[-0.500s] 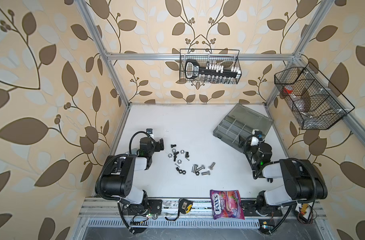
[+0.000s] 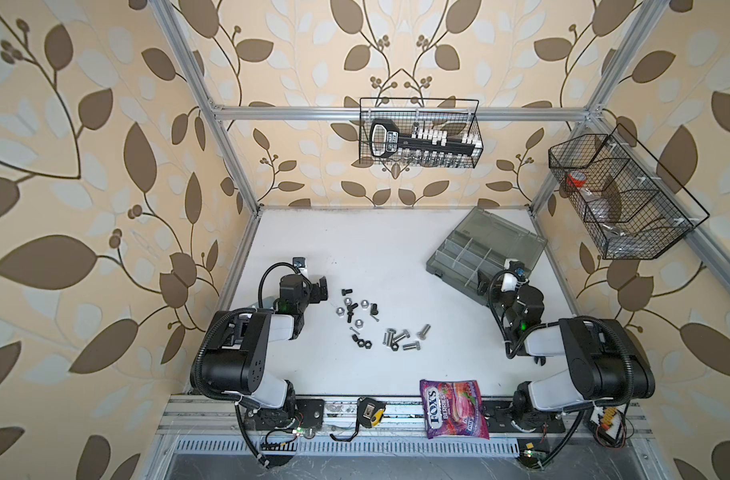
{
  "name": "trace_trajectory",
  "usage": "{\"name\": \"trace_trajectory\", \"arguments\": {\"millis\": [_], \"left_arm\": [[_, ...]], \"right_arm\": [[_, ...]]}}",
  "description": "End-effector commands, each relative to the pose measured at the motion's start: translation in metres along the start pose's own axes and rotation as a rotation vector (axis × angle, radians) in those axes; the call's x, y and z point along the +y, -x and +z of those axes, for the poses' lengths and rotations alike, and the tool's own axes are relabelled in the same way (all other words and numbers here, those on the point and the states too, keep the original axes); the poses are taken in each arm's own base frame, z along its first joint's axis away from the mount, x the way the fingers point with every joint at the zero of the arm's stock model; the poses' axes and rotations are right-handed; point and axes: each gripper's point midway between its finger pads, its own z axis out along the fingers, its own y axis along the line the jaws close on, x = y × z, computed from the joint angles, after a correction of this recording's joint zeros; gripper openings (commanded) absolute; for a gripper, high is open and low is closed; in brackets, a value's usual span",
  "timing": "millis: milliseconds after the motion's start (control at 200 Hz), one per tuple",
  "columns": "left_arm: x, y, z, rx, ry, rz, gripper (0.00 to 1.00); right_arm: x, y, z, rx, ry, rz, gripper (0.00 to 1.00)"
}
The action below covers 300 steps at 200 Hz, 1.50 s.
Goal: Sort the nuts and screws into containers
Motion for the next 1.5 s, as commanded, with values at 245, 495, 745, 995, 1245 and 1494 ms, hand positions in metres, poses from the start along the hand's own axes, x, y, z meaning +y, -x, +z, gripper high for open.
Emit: {"name": "trace_trajectory", "arguments": {"millis": [245, 495, 745, 995, 1245, 1494], "left_arm": [[0.005, 0.013, 0.000, -0.033, 0.017, -0.001, 0.99], [0.004, 0.013, 0.000, -0.034, 0.017, -0.001, 0.99], [0.004, 0.013, 0.000, -0.035, 0.018, -0.001, 0.99], [0.005, 0.012, 0.000, -0.034, 0.018, -0.002, 0.99], [0.006, 0.017, -0.001, -0.036, 0.025, -0.004, 0.99], [0.010, 0.048, -0.023, -0.058, 0.066, -0.023, 0.99]], "right_arm": [[-0.001, 0.003, 0.001, -0.011, -0.009, -0.006, 1.00], [0.000, 0.003, 0.000, -0.010, -0.008, -0.007, 1.00], [-0.001, 0.004, 0.001, -0.013, -0.009, -0.006, 1.00], [-0.001, 0.003, 0.000, -0.012, -0.009, -0.006, 1.00], [-0.001, 0.004, 0.000, -0.017, -0.010, -0.006, 1.00], [-0.018, 0.025, 0.003, 0.019, -0.113, 0.032, 0.99]]}}
